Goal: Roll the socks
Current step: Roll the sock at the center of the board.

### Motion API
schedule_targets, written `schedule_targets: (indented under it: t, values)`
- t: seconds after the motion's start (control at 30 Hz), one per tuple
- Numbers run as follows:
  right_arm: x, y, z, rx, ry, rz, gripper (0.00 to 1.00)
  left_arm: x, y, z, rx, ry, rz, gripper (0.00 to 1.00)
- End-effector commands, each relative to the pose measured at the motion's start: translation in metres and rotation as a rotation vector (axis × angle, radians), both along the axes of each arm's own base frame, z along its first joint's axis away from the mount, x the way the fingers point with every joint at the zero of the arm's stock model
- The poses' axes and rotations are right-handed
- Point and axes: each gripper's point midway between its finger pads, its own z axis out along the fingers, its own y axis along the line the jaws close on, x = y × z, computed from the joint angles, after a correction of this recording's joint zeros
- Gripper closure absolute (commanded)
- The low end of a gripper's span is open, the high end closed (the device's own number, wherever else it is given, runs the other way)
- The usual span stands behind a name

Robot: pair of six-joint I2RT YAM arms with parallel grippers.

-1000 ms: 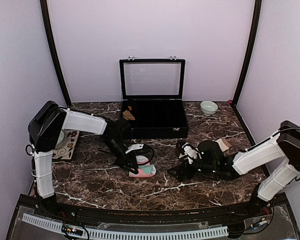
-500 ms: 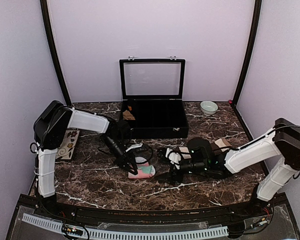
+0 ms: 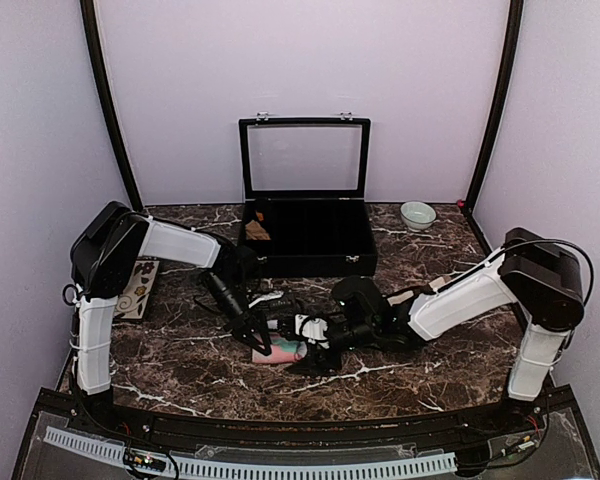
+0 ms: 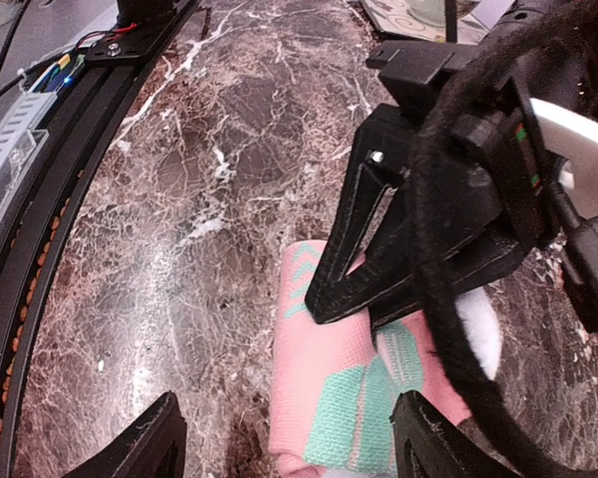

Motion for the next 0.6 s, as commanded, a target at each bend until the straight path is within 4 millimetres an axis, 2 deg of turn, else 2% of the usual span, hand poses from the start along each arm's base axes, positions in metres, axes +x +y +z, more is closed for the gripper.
schedule_targets:
  t: [0.0, 0.13, 0.33, 0.47, 0.57]
  values:
    - [-0.006, 0.009, -0.004, -0.004, -0.030, 0.067, 0.30, -0.015, 0.040, -0.050, 0.244, 0.009, -0.057, 0.83]
    - [0.001, 0.014, -0.017, -0.036, -0.056, 0.054, 0.34, -0.015, 0.040, -0.049, 0.242, 0.010, -0.060, 0.83]
    - [0.014, 0.016, -0.036, -0.104, -0.102, 0.033, 0.45, -0.019, 0.041, -0.047, 0.234, 0.021, -0.070, 0.83]
    - [0.007, 0.013, -0.047, -0.151, -0.067, 0.061, 0.62, -0.018, 0.042, -0.047, 0.231, 0.018, -0.070, 0.82]
    - [-0.001, 0.007, -0.059, -0.204, -0.010, 0.087, 0.78, -0.012, 0.041, -0.046, 0.227, 0.007, -0.048, 0.74]
